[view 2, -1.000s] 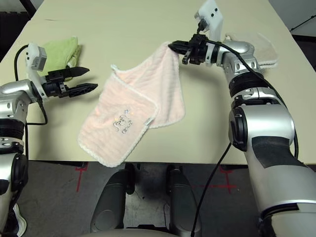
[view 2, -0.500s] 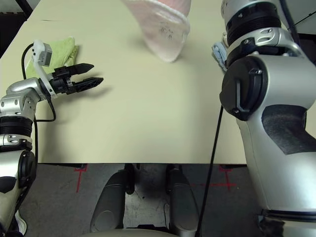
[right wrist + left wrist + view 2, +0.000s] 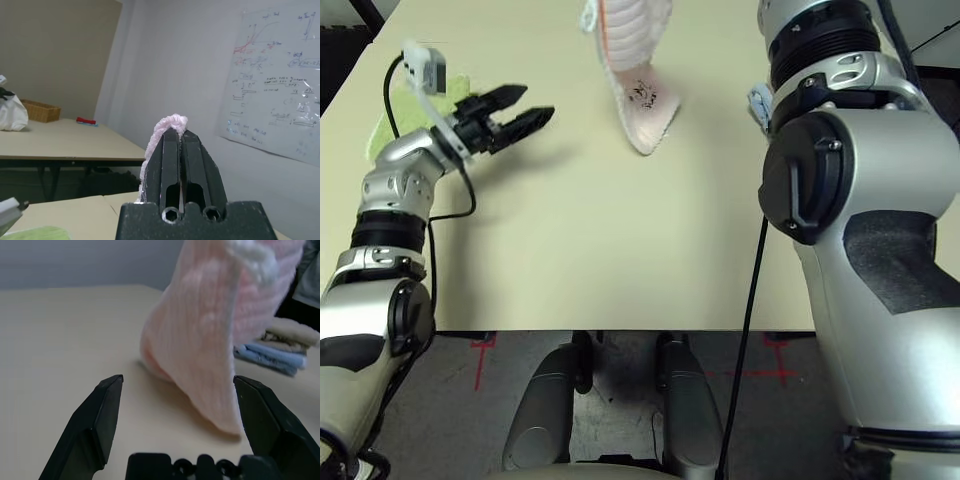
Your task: Fold the towel and set it aside.
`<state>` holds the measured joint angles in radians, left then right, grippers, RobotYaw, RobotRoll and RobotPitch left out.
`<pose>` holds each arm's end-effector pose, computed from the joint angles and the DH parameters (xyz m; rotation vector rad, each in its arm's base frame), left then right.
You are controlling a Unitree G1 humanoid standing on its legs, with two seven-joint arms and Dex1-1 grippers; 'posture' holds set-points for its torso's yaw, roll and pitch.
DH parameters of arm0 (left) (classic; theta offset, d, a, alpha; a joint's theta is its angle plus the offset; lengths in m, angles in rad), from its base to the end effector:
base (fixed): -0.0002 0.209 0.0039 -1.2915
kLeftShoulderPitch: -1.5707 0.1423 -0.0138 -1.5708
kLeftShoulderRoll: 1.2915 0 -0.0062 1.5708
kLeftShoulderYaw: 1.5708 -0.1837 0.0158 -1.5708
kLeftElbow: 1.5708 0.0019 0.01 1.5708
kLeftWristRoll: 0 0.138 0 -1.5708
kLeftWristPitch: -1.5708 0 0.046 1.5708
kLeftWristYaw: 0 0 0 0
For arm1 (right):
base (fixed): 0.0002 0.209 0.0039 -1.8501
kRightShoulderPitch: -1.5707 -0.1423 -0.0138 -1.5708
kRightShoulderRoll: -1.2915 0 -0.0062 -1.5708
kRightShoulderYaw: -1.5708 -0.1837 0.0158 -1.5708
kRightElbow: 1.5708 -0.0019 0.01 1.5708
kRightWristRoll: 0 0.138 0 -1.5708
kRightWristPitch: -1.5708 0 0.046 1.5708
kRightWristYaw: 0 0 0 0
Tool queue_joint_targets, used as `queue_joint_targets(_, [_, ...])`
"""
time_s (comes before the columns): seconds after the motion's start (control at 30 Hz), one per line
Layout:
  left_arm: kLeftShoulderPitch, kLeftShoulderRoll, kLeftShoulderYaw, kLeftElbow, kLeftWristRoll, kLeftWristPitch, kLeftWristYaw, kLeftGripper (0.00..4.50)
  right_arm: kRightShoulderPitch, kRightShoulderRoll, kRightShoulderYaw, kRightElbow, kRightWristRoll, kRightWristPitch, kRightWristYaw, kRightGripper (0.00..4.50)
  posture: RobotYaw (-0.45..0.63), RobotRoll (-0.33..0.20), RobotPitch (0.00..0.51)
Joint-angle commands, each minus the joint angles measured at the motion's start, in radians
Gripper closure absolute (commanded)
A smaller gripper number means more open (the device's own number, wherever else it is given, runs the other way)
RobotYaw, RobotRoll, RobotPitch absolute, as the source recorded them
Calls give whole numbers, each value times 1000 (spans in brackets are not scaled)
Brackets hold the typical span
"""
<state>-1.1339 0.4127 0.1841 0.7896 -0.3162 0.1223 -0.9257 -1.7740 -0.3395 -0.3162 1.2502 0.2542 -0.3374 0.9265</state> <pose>0.3603 0.2135 0.2486 0.0211 -0.3121 -0.8241 0.3473 -0.1518 0.4024 -0.1190 -0.9422 0.8724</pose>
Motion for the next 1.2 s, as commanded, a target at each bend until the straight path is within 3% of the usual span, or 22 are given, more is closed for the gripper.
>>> queue_joint_targets(0.03, [-14, -65, -28, -61, -13, 78, 40, 0, 13, 6, 4, -38, 7, 4, 3, 4470, 39, 0, 274])
queue_joint_targets(0.37, [1, -191, -91, -44, 40, 81, 123, 0, 8, -6, -2, -43, 7, 10, -16, 4470, 28, 0, 276])
queue_joint_targets(0.53, [24, -188, -137, 5, 109, 87, 187, 0, -2, -18, 0, -42, 4, 8, -22, 4470, 14, 0, 279])
queue_joint_targets(0.77, [47, -210, -125, 87, 120, 152, 297, 0, -18, -42, 1, -29, -6, 0, -49, 4470, 7, 0, 279])
queue_joint_targets(0.93, [-13, -221, -98, 225, 131, 95, 389, 0, -49, -64, -2, -17, -11, -3, -69, 4470, -1, 0, 280])
queue_joint_targets(1.2, [-117, -178, -47, 387, 144, -21, 478, 0, -75, -90, -4, -6, -15, -3, -81, 4470, -26, 0, 282])
